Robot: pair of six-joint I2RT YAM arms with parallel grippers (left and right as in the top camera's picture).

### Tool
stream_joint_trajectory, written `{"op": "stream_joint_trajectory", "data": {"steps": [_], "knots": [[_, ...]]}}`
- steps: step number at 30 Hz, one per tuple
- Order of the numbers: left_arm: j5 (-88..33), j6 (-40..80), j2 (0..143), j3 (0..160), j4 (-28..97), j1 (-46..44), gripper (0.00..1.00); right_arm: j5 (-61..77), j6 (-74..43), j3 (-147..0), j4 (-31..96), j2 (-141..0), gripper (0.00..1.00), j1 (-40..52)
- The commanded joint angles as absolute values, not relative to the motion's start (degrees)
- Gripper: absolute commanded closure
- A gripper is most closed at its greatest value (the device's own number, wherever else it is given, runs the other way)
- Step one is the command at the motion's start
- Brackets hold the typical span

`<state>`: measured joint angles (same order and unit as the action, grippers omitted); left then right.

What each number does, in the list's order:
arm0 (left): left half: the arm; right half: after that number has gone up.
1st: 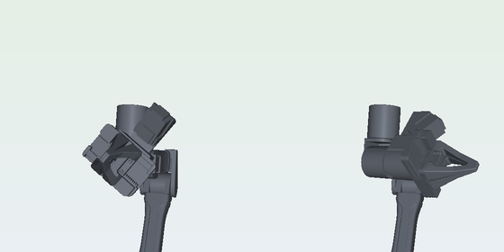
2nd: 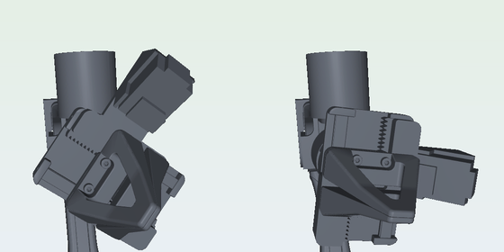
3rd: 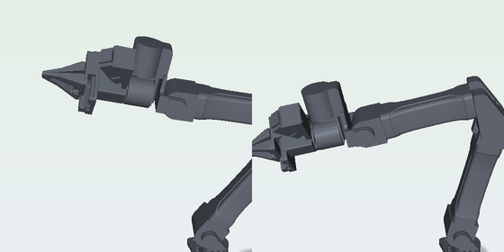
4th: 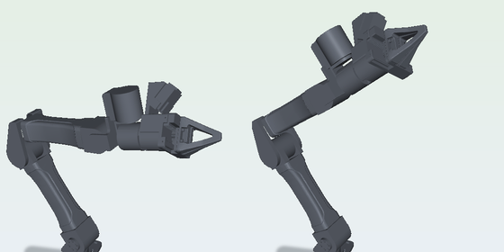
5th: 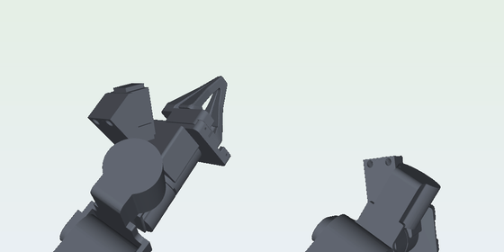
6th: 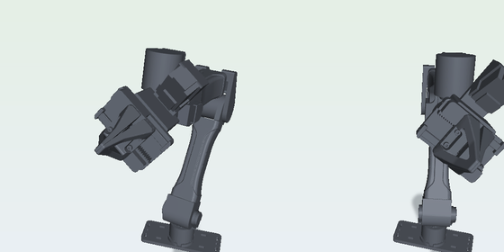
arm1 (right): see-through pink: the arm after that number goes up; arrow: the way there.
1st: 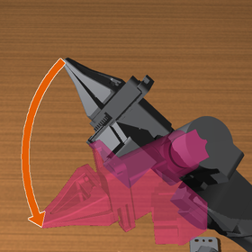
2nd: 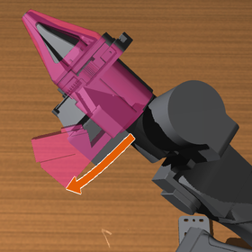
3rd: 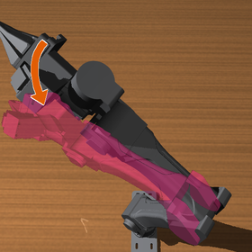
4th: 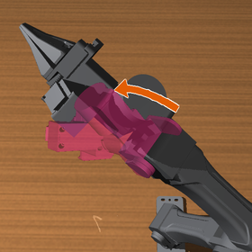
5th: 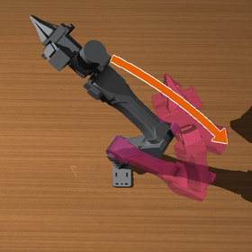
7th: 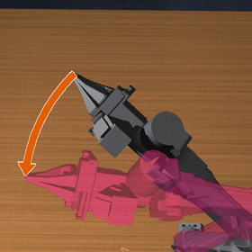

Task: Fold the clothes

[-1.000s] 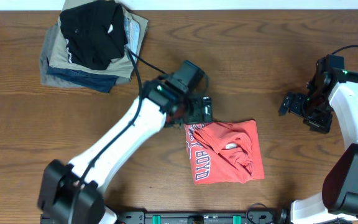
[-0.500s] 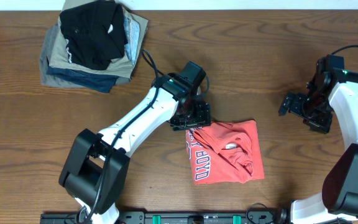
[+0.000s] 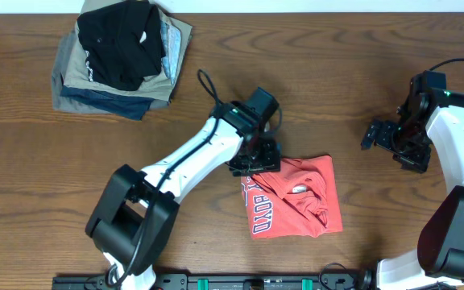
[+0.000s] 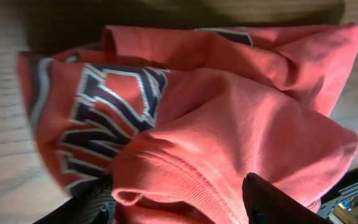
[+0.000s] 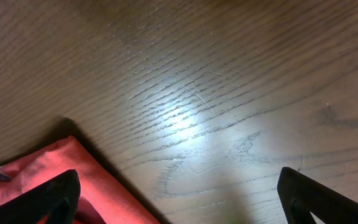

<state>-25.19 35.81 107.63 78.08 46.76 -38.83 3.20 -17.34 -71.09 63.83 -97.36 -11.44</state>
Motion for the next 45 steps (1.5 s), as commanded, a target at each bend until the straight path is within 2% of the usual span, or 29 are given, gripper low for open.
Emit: {"op": "stream_joint_trajectory", "data": {"steps": [1,15,22,32,34,37,45], "knots": [[-25.39,37.63,108.27,77.34,46.63,-38.98,0.34,3.40,-17.12,-71.68,63.86,-97.19,0.01,-11.66],[-18.57,38.50,108.36,76.93,47.27,-38.94,0.35,3.40,-17.12,-71.68,63.86,-97.19,0.01,-11.66],[-18.55,38.48,108.36,76.93,47.27,-38.92,0.58,3.40,-17.12,-71.68,63.86,-97.19,0.01,-11.66],[-18.52,38.48,108.38,75.96,47.24,-38.94,0.60,3.40,-17.12,-71.68,63.88,-97.19,0.01,-11.70],[-18.52,38.48,108.38,75.96,47.24,-38.94,0.71,3.40,-17.12,-71.68,63.88,-97.19,0.01,-11.70],[-18.31,38.48,108.38,75.96,47.24,-38.94,0.94,3.40,-17.12,-71.68,63.86,-97.19,0.01,-11.70],[-20.25,38.89,107.98,77.45,47.05,-38.94,0.94,3.40,-17.12,-71.68,63.86,-97.19,0.01,-11.70]]}}
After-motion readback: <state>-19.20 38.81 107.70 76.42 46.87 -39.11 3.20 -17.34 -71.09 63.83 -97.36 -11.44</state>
